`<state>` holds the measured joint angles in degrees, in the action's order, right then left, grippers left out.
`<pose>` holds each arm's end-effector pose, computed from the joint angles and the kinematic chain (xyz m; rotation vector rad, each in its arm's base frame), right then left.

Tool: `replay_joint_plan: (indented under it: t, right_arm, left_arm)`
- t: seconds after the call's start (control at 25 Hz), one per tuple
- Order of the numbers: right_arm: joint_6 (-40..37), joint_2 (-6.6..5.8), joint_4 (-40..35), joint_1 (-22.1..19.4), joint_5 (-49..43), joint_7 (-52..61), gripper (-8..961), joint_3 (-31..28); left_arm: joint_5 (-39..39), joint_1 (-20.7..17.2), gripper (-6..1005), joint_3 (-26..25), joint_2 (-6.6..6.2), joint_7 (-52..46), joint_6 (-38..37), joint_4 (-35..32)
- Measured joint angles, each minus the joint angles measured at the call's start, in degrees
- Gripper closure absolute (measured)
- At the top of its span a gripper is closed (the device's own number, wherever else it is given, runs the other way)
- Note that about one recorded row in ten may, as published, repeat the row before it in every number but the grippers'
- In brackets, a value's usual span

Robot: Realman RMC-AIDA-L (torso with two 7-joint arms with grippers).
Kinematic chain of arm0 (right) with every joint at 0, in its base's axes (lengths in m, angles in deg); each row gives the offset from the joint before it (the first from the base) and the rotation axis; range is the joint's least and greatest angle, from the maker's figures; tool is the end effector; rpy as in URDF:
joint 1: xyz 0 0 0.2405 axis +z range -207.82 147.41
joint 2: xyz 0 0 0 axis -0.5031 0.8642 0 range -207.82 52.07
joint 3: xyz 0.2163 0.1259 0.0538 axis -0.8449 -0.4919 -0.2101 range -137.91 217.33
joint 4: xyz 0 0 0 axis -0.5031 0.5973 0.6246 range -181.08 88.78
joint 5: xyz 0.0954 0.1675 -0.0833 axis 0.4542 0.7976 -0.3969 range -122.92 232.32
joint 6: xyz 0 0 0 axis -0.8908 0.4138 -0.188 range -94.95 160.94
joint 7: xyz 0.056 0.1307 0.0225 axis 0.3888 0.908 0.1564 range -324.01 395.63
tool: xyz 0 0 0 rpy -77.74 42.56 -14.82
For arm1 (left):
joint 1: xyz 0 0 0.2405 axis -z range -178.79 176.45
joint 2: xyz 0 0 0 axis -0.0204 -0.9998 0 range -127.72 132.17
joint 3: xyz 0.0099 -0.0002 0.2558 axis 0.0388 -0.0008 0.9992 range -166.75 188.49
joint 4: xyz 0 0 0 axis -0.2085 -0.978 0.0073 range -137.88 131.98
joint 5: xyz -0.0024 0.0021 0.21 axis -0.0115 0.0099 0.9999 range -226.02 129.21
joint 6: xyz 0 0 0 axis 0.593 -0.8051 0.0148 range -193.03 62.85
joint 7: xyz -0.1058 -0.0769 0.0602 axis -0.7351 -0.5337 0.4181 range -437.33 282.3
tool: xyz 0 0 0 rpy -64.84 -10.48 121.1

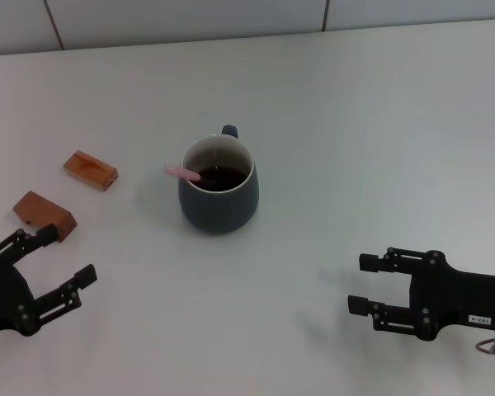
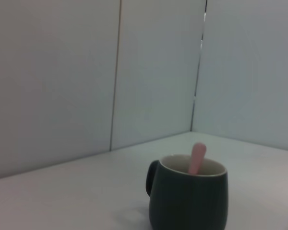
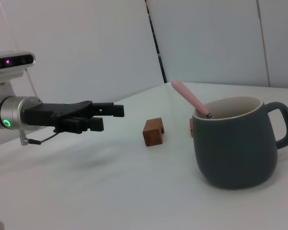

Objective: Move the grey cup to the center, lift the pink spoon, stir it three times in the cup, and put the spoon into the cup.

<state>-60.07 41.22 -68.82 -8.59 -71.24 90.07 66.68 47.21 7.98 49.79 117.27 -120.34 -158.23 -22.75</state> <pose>0.3240 0.2401 -0.0365 -2.7364 0.5805 0.7291 -0.3605 0.2060 0.0071 -2.3487 -0.4993 -0.8072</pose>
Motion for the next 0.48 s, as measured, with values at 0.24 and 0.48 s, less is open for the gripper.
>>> replay_joint_plan:
  t: [0.24, 0.48]
  right_arm:
    - [0.0, 0.0, -0.1, -0.4, 0.1, -1.1, 246, -0.4]
    - [0.0, 0.0, -0.1, -0.3, 0.1, -1.7, 246, -0.7]
  left_arm:
    - [3.5, 0.1, 185, -0.1, -0.74, -0.8, 0.2, 0.0]
    - [4.1, 0.2, 184, -0.5, -0.7, -0.8, 0.2, 0.0]
